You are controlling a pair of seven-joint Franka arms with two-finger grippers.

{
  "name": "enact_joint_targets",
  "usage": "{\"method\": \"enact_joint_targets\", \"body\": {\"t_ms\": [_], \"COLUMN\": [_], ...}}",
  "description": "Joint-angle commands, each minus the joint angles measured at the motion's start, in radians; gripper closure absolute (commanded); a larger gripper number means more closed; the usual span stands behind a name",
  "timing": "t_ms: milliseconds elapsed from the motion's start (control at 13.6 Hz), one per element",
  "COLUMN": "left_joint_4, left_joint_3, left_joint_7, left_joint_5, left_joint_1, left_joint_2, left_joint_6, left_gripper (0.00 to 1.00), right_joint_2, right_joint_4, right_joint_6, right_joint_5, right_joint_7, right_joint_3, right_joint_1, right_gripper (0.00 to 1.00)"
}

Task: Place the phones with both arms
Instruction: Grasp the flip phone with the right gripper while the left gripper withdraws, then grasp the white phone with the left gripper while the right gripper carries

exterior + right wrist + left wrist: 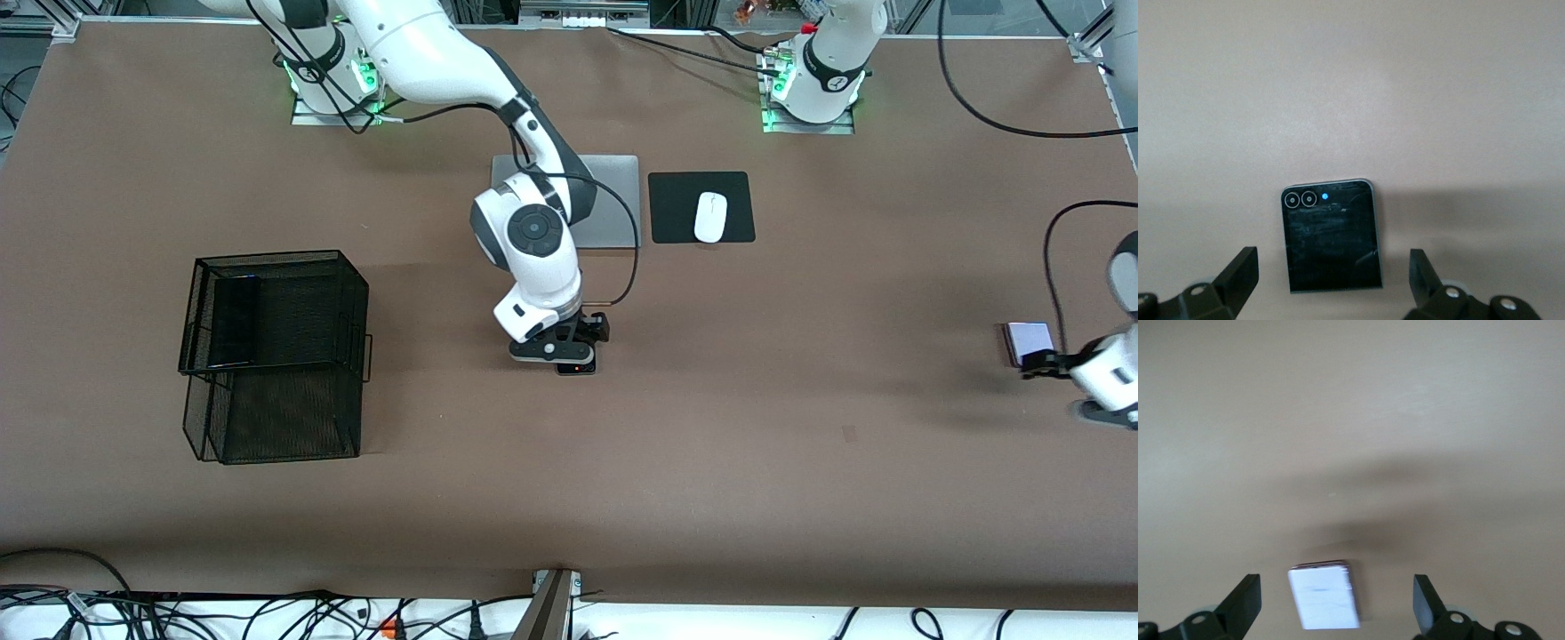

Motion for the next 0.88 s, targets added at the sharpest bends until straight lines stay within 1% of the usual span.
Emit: {"method": "enact_joint_targets", "body": {"t_ms": [0,147,221,294,368,442,589,810], "left_joint_4": [-0.014,-0.012,-0.012,-0.018,-0.021,-0.035,-0.099,-0.173], "left_joint_3": [-0.018,-0.019,-0.018,-0.018,-0.019,-0.021,-0.021,-0.021], "left_joint_7": [0.002,-0.015,-0.015,-0.013,-0.013,-0.013,-0.019,-0.119], "left_joint_5": [0.009,-0.006,-0.032,-0.067,-0.078,-0.083,-0.113,-0.121], "left_joint_1": [0.052,0.053,0.058,0.084,0.119,0.136,0.179,0.190], "left_joint_2": [0.001,0.012,0.012,0.016,0.023,0.026,0.032,0.047], "left_joint_6": [0.039,0.039,0.039,0.043,0.064,0.097,0.216,0.321], "left_gripper": [0.00,0.00,0.00,0.00,0.00,0.00,0.00,0.00], "right_joint_2": [0.044,0.054,0.055,0.064,0.070,0.077,0.087,0.092], "right_joint_4": [0.029,0.029,0.029,0.028,0.028,0.028,0.028,0.026], "right_joint_6": [0.036,0.047,0.048,0.048,0.048,0.051,0.071,0.073], "right_joint_5": [-0.032,-0.036,-0.047,-0.050,-0.050,-0.050,-0.061,-0.064], "right_joint_7": [0.026,0.055,0.058,0.058,0.058,0.058,0.058,0.058], "right_joint_3": [-0.006,-0.006,-0.006,-0.006,-0.006,-0.007,-0.006,-0.007], "right_joint_1": [0.022,0.031,0.034,0.038,0.042,0.042,0.045,0.045], "right_gripper": [0.00,0.00,0.00,0.00,0.00,0.00,0.00,0.00]}}
